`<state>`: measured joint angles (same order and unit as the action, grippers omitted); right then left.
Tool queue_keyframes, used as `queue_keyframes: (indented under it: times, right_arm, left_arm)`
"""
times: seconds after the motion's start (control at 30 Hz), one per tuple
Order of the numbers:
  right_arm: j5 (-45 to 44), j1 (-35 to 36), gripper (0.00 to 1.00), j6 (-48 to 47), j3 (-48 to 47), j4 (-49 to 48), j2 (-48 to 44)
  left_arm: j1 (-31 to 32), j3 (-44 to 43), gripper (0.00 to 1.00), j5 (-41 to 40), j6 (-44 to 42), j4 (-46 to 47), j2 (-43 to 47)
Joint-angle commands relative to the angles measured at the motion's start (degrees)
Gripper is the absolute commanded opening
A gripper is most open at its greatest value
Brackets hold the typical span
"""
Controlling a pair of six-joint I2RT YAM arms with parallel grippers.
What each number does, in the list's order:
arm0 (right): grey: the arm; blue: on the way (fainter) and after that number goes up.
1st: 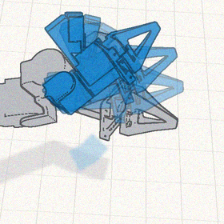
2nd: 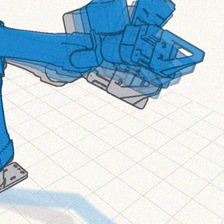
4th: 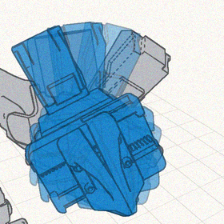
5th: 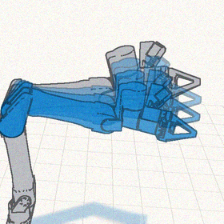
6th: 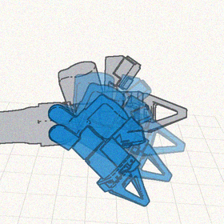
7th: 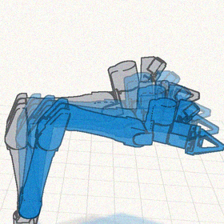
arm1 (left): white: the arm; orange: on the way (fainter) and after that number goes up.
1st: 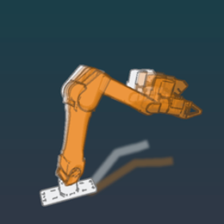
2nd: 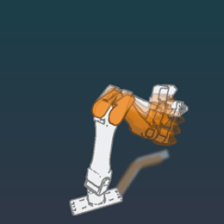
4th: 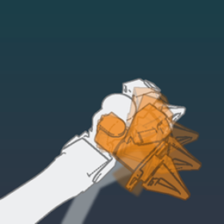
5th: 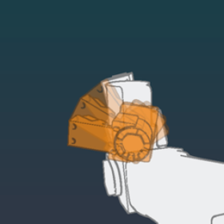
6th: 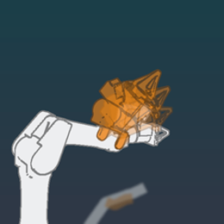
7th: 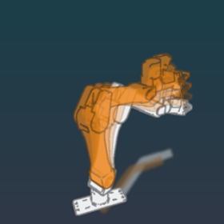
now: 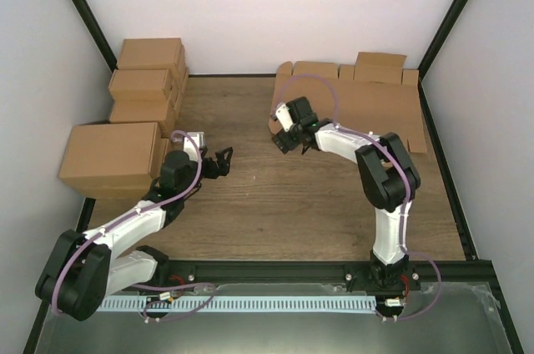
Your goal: Fold the paper box
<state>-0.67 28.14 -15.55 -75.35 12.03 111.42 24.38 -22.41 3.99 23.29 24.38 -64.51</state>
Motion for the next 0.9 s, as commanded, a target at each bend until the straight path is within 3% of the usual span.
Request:
queue_keyframes:
  times: [0.0,0.37,0.63,0.8,0.87]
  right_arm:
    - [-6.0,2.6,0.91,-10.2,-2.3,3.3,2.8]
    - [-19.9,4.0,0.87,-11.1,0.9,0.3,3.7]
    - [-25.3,4.0,0.83,-12.8,1.5,-2.8,6.5]
    - [-29.8,4.0,0.74,-14.8,2.3,-7.5,9.0]
    - [-31.3,4.0,0.64,-15.7,2.4,-9.9,9.9]
  left_arm:
    - [0.2,-0.9,1.00,0.4,-1.1,1.6,-0.1]
    - [0.2,-0.8,1.00,0.3,-1.3,1.5,0.5]
    - [0.2,-1.5,1.00,0.1,-1.3,0.5,0.4]
    - [0.2,-1.7,1.00,0.1,-1.2,0.1,0.4]
    - [0.2,-1.7,1.00,0.1,-1.1,0.1,0.4]
